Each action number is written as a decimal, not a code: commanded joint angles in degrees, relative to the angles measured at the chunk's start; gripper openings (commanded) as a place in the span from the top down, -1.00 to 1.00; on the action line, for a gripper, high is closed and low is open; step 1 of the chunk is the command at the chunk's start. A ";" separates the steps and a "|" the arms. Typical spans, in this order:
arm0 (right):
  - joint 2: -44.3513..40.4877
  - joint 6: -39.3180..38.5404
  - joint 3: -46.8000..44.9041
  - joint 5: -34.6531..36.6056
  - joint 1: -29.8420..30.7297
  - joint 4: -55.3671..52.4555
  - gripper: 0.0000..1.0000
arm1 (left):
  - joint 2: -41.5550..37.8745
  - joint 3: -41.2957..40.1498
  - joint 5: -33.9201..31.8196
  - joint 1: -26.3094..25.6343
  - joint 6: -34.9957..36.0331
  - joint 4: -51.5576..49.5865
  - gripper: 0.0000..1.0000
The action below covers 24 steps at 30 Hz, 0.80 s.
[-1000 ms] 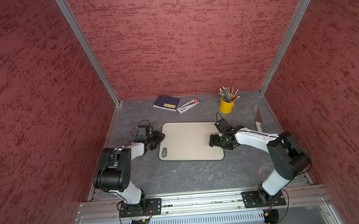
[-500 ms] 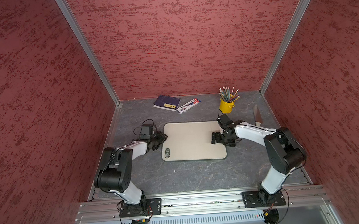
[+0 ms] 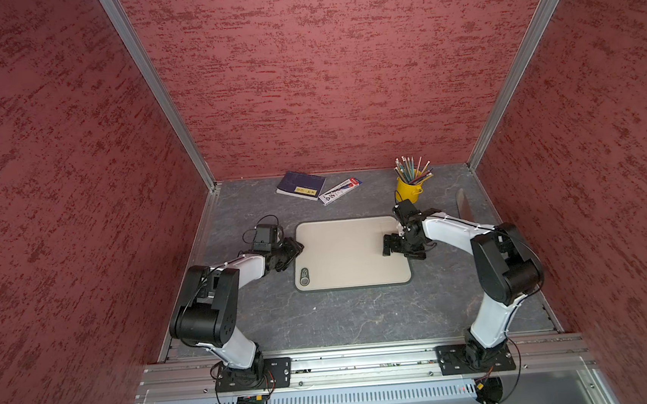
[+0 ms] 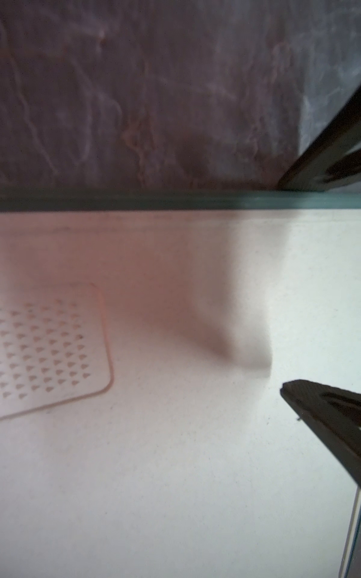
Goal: Align the knife with the edge of the cutting board
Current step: Adjust the work surface at the center of the board.
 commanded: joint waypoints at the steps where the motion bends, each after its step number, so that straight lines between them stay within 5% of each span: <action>1: 1.04 -0.93 2.15 -6.65 1.02 5.30 -0.92 | 3.47 -3.82 8.35 -3.40 -1.36 -13.46 -0.18; 24: -1.35 0.08 1.98 -1.12 0.21 3.66 -0.97 | 2.81 -1.33 6.78 -0.80 1.06 -18.17 -0.61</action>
